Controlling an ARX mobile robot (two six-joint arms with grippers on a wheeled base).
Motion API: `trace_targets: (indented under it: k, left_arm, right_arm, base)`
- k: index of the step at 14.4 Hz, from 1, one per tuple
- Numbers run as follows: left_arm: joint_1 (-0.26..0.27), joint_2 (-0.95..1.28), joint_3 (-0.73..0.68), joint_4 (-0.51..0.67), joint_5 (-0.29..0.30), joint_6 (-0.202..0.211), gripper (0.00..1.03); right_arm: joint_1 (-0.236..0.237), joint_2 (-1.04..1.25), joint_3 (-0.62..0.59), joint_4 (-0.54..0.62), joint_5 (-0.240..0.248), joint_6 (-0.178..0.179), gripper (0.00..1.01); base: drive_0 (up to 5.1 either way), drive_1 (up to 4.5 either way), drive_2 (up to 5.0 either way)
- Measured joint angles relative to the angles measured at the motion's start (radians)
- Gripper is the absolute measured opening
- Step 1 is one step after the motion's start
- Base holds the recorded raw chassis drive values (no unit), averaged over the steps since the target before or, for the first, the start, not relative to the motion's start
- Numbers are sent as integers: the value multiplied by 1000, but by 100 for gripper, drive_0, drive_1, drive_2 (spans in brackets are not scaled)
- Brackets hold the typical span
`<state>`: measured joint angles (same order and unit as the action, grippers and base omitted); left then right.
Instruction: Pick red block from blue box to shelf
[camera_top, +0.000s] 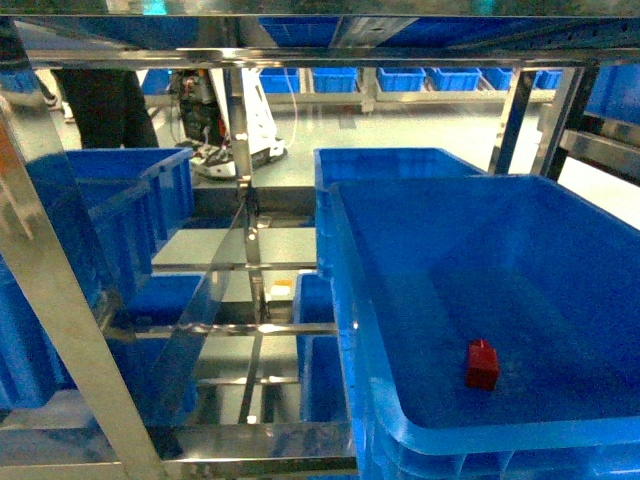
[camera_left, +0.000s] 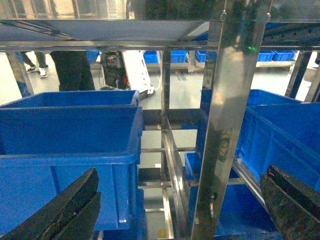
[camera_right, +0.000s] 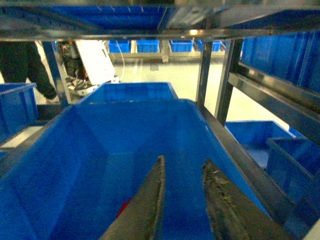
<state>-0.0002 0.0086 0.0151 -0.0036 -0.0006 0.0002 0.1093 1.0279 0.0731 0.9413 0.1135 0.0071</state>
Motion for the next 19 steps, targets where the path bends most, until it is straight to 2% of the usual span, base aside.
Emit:
trace_targets:
  k: [2,3,4,11,19]
  left_arm:
    - [0,0,0,0,0,0,98]
    - [0,0,0,0,0,0,98]
    - [0,0,0,0,-1,0,98]
    - [0,0,0,0,0,0,98]
    - [0,0,0,0,0,0,98]
  right_arm:
    - [-21,-115,-32,-91,-25,-4,1]
    - [-89,-189,-39,-143,-100,-4,2]
    - [-116,-243,-48,-191,-102,-4,2]
    - [-109,-605,-61,-520,-111,-4,2]
    - [-109,-805,-61,-716,-111,-4,2]
  base:
    - [0,0,0]
    - [0,0,0]
    - [0,0,0]
    - [0,0,0]
    - [0,0,0]
